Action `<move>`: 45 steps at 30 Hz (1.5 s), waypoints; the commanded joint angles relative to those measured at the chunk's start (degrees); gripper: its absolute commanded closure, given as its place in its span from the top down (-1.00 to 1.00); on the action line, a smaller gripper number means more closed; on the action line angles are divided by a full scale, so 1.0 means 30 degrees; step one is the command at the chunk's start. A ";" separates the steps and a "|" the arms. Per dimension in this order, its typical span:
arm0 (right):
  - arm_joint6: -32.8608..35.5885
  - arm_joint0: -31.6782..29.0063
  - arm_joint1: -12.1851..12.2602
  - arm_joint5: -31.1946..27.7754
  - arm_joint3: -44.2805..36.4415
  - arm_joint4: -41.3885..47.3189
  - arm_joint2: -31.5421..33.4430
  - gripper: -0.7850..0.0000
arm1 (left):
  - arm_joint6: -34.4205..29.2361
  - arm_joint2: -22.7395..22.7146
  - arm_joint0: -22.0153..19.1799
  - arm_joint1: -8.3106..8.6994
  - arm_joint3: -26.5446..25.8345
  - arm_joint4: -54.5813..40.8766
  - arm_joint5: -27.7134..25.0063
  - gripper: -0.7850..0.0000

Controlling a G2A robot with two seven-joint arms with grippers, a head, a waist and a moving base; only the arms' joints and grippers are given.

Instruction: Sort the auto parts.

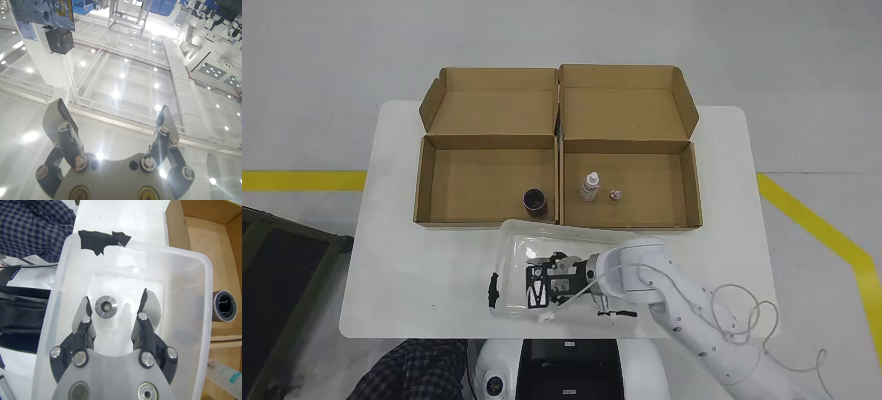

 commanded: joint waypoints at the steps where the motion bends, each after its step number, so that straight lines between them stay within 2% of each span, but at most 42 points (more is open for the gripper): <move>1: 0.0025 0.0106 -0.0016 0.0021 0.0271 0.0014 -0.0140 0.25 | 0.0000 0.0000 0.0000 0.0000 0.0000 0.0000 0.0000 1.00; 8: -0.0010 0.0623 -0.0150 0.0024 0.0982 -0.0226 -0.0988 0.21 | 0.0000 0.0000 0.0000 0.0000 0.0000 0.0000 0.0000 1.00; 13: -0.0167 0.1029 -0.0317 0.0033 0.1569 -0.0471 -0.1759 0.00 | 0.0000 0.0000 0.0000 0.0000 0.0000 0.0000 0.0000 1.00; 18: -0.0272 0.1275 -0.0424 0.0180 0.2066 -0.0483 -0.2186 -0.13 | 0.0000 0.0000 0.0000 0.0000 0.0000 0.0000 0.0000 1.00; 24: -0.0248 0.1416 -0.0413 0.0319 0.2192 -0.0386 -0.2203 -0.66 | 0.0000 0.0000 0.0000 0.0000 0.0000 0.0000 0.0000 1.00; 26: -0.0242 0.1441 -0.0389 0.0353 0.2127 -0.0351 -0.2140 -1.00 | 0.0000 0.0000 0.0000 0.0000 0.0000 0.0000 0.0000 1.00; 38: -0.0741 0.1247 -0.0088 0.0707 0.0191 0.0549 -0.1007 -1.00 | 0.0000 0.0000 0.0000 0.0000 0.0000 0.0000 0.0000 1.00; 45: -0.1302 0.0841 0.0280 0.1168 -0.2364 0.0600 0.0571 -1.00 | 0.0000 0.0000 0.0000 0.0000 0.0000 0.0000 0.0000 1.00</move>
